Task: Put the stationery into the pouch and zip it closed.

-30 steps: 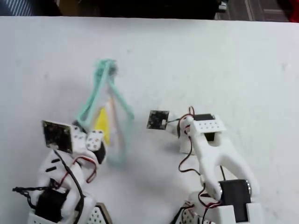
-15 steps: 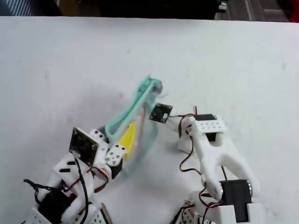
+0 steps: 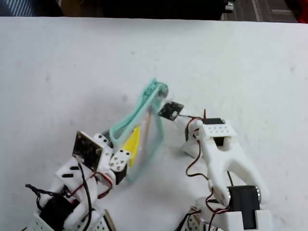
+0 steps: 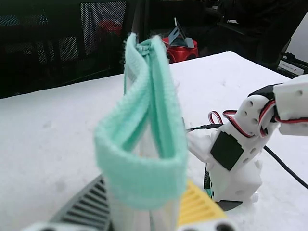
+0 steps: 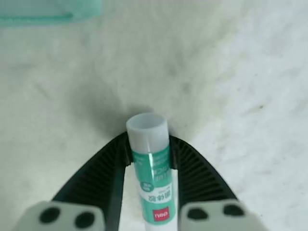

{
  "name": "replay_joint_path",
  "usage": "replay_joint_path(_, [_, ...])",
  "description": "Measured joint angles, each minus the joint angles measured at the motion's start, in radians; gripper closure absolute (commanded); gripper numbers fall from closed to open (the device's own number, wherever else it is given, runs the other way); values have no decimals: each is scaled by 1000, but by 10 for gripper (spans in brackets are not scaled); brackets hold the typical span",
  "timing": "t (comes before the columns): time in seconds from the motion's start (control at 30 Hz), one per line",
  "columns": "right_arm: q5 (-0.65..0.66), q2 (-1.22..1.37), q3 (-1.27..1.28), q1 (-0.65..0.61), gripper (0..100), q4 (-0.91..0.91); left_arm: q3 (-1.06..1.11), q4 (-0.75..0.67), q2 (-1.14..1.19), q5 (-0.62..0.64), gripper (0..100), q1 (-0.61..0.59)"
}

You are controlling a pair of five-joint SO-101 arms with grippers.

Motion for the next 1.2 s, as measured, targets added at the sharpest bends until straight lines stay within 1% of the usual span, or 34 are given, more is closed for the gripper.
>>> replay_joint_path(0.17, [-12,0,0,0,981,0,0,0,0,0,976,0])
replay_joint_path(0.5, [-178,9,-9,0,981,-40,0,0,0,3,976,2])
replay_joint_path(0.67, [-201,9,-14,0,982,-46,0,0,0,3,976,2])
replay_joint_path(0.77, [-206,5,-69,8,982,-38,0,0,0,3,976,2])
replay_joint_path(0.9, [-212,-107,-203,6,982,81,0,0,0,3,976,2])
replay_joint_path(1.1, [-327,-374,-457,-20,982,319,0,0,0,2,975,2])
replay_joint_path(1.13, [-345,-422,-505,-26,982,353,0,0,0,-3,964,2])
replay_joint_path(1.2, [-373,-512,-592,-44,982,408,0,0,0,-5,907,2])
